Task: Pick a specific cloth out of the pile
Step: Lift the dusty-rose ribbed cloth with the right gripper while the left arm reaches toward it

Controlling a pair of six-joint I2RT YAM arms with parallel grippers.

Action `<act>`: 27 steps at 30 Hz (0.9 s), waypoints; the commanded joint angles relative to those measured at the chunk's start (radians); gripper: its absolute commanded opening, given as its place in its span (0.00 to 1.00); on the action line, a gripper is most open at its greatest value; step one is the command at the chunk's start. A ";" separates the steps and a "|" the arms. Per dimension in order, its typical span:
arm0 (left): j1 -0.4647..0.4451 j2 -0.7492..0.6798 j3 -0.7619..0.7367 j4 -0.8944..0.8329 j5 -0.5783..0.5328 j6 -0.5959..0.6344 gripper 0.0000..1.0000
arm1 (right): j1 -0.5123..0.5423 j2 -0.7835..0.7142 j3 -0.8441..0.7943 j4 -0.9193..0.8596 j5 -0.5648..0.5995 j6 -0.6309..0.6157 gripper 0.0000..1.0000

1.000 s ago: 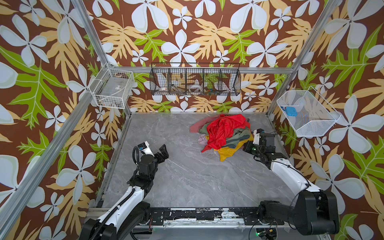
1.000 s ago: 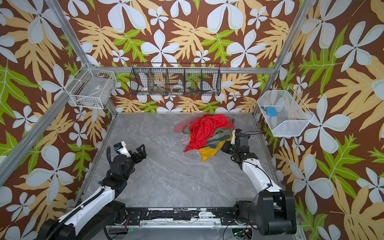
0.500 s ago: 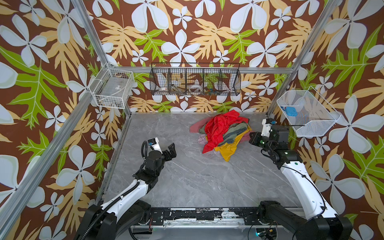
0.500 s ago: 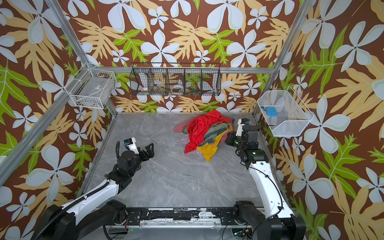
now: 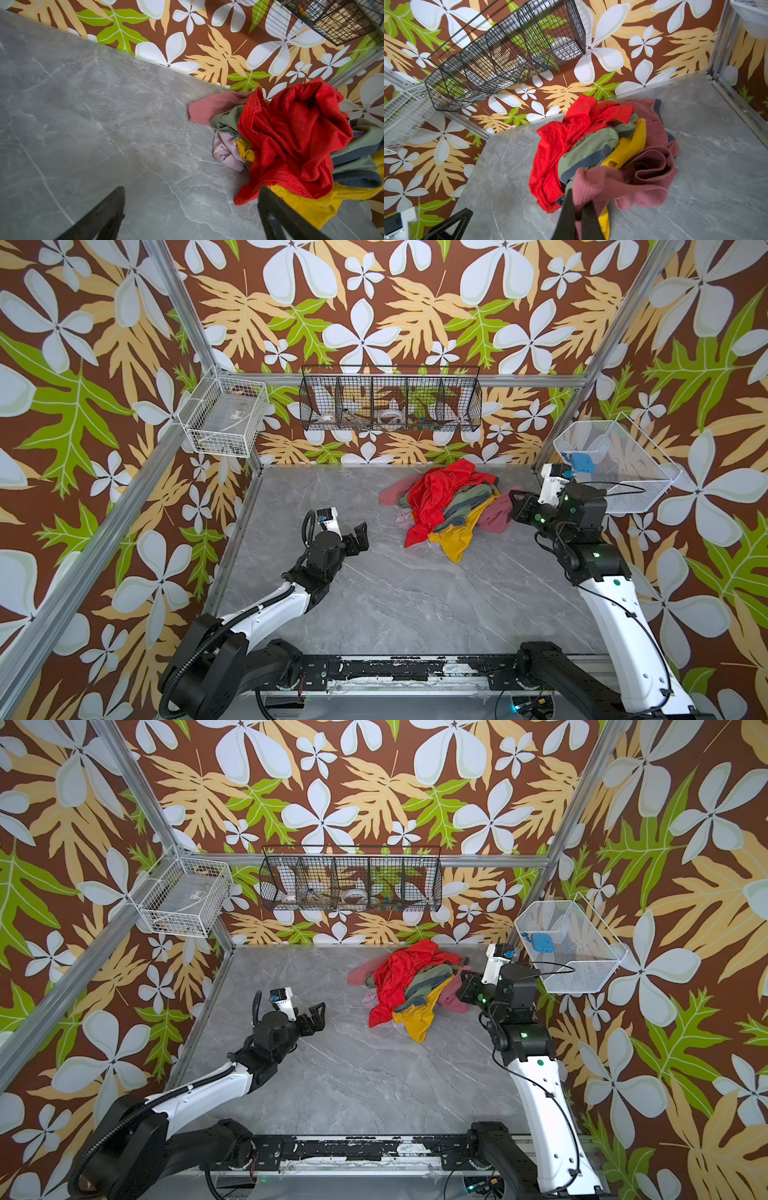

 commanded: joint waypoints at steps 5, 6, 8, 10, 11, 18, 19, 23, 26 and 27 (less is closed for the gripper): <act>-0.031 0.056 0.047 0.034 0.019 0.020 1.00 | 0.001 -0.073 0.020 0.110 -0.036 0.009 0.00; -0.038 0.064 0.055 0.034 0.019 0.026 1.00 | 0.001 -0.081 0.025 0.113 -0.037 0.008 0.00; -0.052 0.082 0.072 0.034 0.025 0.038 1.00 | 0.001 -0.094 0.036 0.121 -0.052 0.003 0.00; -0.067 0.104 0.093 0.034 0.035 0.049 1.00 | 0.001 -0.098 0.052 0.123 -0.061 -0.001 0.00; -0.075 0.114 0.103 0.036 0.039 0.053 1.00 | 0.001 -0.094 0.058 0.118 -0.068 -0.005 0.00; -0.115 0.177 0.155 0.058 0.050 0.042 1.00 | 0.056 -0.042 0.049 0.135 -0.097 -0.014 0.00; -0.119 0.182 0.154 0.066 0.053 0.035 1.00 | 0.078 -0.030 0.057 0.135 -0.076 -0.022 0.00; -0.131 0.190 0.156 0.076 0.055 0.026 1.00 | 0.181 0.035 0.133 0.132 -0.021 -0.068 0.00; -0.145 0.190 0.158 0.072 0.055 0.032 1.00 | 0.269 0.087 0.201 0.098 0.071 -0.135 0.00; -0.151 0.191 0.157 0.072 0.058 0.035 1.00 | 0.272 0.107 0.206 0.090 0.073 -0.135 0.00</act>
